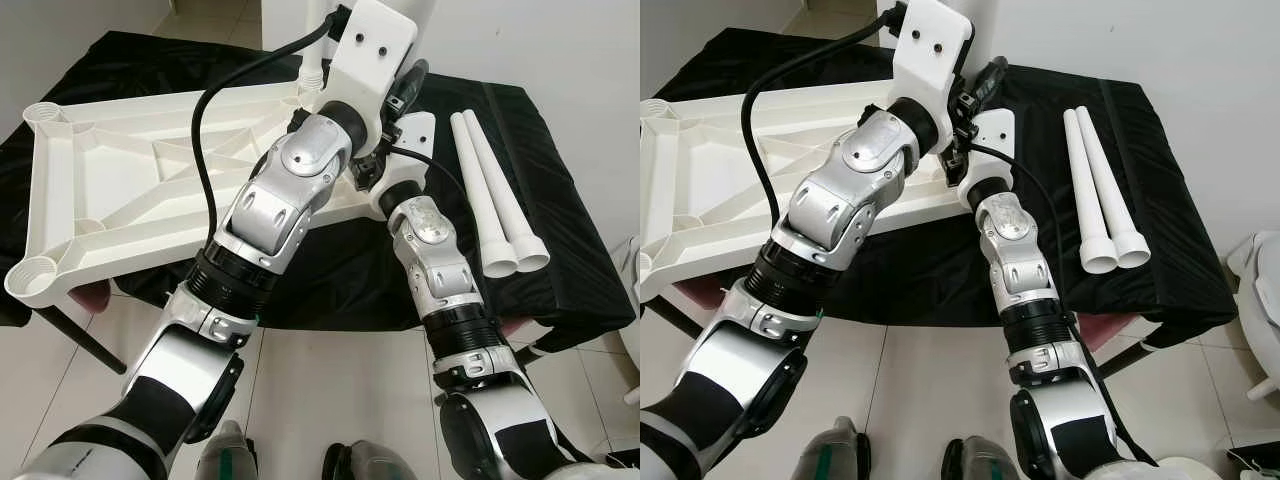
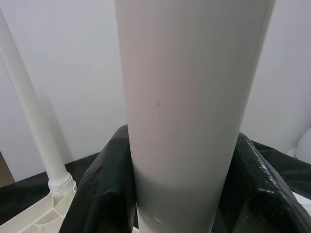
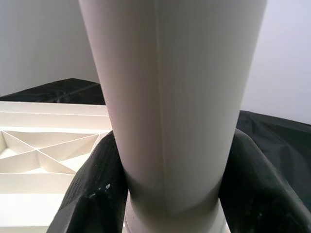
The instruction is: Building children table
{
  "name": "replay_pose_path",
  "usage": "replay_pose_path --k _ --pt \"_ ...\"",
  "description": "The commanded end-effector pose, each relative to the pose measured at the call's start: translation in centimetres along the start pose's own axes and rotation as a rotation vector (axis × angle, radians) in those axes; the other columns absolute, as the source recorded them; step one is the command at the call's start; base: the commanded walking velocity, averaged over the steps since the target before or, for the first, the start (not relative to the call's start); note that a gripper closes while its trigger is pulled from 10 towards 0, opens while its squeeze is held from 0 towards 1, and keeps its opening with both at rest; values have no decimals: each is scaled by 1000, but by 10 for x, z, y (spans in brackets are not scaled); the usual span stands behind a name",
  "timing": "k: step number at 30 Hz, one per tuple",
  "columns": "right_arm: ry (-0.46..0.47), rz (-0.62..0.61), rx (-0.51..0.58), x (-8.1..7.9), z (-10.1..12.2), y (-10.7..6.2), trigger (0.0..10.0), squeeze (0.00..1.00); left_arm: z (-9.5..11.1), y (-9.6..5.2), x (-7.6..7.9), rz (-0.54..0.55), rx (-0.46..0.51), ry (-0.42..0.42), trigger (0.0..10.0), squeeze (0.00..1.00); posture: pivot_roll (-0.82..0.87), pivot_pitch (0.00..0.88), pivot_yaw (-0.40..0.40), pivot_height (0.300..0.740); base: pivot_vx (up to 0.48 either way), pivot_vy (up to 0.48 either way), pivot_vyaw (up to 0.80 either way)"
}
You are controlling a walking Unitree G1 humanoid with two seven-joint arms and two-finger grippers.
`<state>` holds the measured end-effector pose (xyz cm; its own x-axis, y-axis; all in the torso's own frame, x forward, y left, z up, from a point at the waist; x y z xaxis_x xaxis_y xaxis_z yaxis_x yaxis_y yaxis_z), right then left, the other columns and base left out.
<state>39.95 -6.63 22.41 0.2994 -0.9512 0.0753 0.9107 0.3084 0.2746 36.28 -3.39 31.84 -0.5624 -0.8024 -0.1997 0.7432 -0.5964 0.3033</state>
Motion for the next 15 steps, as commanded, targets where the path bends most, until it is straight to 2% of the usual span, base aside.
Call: replay_pose_path --k 1,9,10,11,12,15 --pt "-12 14 32 -6 9 3 10000 0 -7 0 5 -10 -23 -2 10000 0 41 0 -56 740 0 0 0" --pt "-30 10 28 -5 8 4 10000 0 -7 0 5 -10 -22 -8 10000 0 42 0 -54 740 0 0 0" --pt "-33 13 27 -5 7 3 10000 0 -7 0 5 -10 -22 -9 10000 275 42 0 -54 740 0 0 0" --pt "-33 13 27 -5 7 3 10000 0 -7 0 5 -10 -22 -9 10000 275 42 0 -54 740 0 0 0" --pt "-36 14 25 -6 7 3 10000 0 -6 -1 5 -15 -16 -22 10000 1000 41 0 -55 740 0 0 0" --pt "-36 10 18 -5 5 3 10000 0 -4 -2 7 -27 -4 -46 10000 1000 44 0 -56 740 0 0 0"
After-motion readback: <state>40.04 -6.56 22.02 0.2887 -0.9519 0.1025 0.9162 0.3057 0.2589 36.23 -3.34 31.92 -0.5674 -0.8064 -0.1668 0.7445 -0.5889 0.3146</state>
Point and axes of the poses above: a point about 5 cm out from each wrist's last joint towards the gripper, its own y axis pointing out of the wrist towards the gripper, its own z axis along the axis of the wrist's last joint, x = y × z, the point moved 5 cm from there along y, pointing out of the wrist towards the gripper, and after that the axes turned 1 degree about -y, right-handed, at the moved point
